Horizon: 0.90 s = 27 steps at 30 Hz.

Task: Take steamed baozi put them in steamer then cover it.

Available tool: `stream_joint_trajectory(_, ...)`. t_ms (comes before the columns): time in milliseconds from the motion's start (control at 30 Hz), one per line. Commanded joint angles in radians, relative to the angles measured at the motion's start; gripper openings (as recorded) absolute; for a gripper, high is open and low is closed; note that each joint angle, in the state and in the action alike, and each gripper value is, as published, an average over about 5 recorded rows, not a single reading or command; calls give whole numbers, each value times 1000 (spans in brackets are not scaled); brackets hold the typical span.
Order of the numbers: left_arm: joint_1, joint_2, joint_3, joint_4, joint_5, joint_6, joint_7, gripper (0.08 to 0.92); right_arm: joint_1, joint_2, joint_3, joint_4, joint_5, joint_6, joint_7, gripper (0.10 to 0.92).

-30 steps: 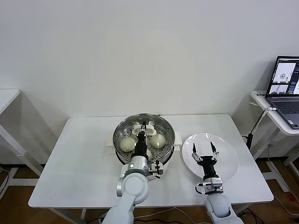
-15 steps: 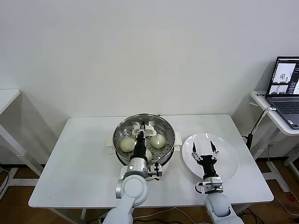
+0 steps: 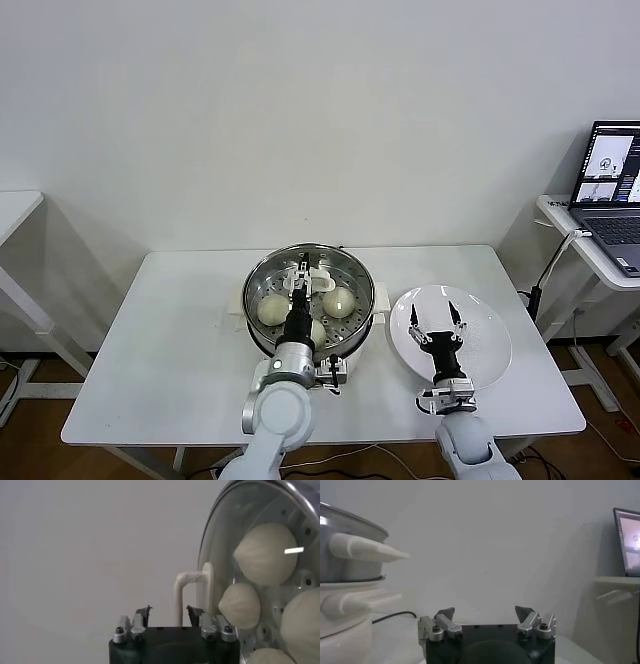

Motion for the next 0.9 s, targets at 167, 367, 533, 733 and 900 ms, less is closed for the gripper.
stream_joint_trajectory(167,99,163,4,-290,-127,5,37,809,-4,-12,-3,43,34,-45,19,823)
stream_joint_trajectory(367,227,292,-234,-457,-459,-15,-51,822,-51,-46,-9,149,163,-190,50,823)
stream_joint_trajectory(533,263,325,-504,-368,-1030,-170,-254,823,-95,-67,13,213,267,-224,26,823)
stream_joint_trajectory(733,247,331,-607,-81,-1712,-503,-246,823,-134,-80,34,246,311,-216,15,823)
stream_joint_trajectory(900,234,313,-613,82,-1834,-674,-177,823,-167,-88,52,263,321,-215,4,823)
